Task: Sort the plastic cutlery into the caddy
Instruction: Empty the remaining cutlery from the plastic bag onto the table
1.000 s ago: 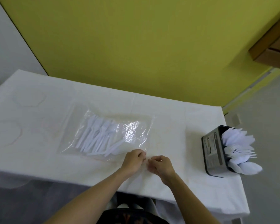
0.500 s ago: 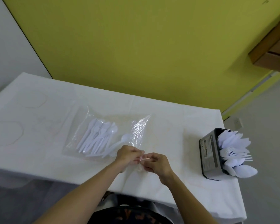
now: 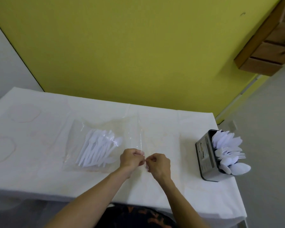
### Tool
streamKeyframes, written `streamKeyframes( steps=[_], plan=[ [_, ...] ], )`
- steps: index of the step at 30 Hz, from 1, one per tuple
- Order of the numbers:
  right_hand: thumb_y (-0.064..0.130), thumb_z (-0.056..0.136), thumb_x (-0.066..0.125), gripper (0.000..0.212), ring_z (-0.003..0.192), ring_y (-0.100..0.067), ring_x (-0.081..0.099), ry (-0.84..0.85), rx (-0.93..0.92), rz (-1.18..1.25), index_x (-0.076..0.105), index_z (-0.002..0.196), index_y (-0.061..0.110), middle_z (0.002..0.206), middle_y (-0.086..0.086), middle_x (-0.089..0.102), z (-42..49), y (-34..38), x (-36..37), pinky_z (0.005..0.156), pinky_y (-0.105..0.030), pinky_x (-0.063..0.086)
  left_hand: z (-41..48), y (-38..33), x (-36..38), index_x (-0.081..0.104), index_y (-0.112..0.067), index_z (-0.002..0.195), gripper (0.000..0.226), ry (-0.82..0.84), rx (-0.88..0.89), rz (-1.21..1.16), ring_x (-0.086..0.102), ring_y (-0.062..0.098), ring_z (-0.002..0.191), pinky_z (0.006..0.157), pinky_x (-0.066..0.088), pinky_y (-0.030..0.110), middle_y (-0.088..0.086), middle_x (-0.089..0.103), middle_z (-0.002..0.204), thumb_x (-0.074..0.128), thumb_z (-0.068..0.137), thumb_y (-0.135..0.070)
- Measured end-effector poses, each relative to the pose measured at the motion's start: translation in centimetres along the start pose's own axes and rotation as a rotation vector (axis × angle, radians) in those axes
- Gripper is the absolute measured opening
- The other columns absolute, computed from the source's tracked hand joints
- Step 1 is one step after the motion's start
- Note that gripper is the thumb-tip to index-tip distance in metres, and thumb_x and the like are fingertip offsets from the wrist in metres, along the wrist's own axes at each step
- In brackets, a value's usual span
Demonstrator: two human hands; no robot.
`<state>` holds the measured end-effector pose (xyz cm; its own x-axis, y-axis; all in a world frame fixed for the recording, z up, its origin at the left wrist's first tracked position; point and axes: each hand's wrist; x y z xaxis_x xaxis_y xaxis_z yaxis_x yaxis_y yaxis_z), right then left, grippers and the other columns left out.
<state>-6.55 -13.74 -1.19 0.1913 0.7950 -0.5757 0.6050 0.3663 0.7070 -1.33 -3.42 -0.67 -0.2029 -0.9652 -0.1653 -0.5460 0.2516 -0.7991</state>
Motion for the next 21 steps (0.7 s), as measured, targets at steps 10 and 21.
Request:
streamKeyframes(
  steps=[10, 21],
  plan=[
    [0.006, 0.080, 0.053, 0.021, 0.067, -0.024, 0.069, -0.050, 0.025, 0.032, 0.071, 0.072, 0.010, 0.067, -0.006, 0.071, -0.3, 0.9, 0.1, 0.060, -0.031, 0.056, -0.3, -0.3, -0.1, 0.072, -0.010, 0.076, 0.005, -0.033, 0.011, 0.062, 0.073, 0.017, 0.067, 0.076, 0.060, 0.030, 0.004, 0.074, 0.073, 0.069, 0.073, -0.007],
    [0.009, 0.085, 0.054, 0.020, 0.068, -0.021, 0.065, -0.079, -0.085, 0.000, 0.073, 0.079, 0.011, 0.067, 0.000, 0.069, -0.9, 1.1, -0.9, 0.058, -0.026, 0.049, -0.7, -1.3, -1.3, 0.072, 0.000, 0.074, 0.009, 0.128, 0.043, 0.155, 0.074, 0.020, 0.068, 0.078, 0.060, 0.032, 0.011, 0.074, 0.075, 0.070, 0.079, -0.008]
  ],
)
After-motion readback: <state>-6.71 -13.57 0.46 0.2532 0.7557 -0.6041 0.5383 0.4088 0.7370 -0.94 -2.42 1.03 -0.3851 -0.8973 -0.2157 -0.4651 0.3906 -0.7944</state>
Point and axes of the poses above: each hand's wrist, its own z-axis towards the middle knuckle, its own x-axis out of the palm, y = z × x
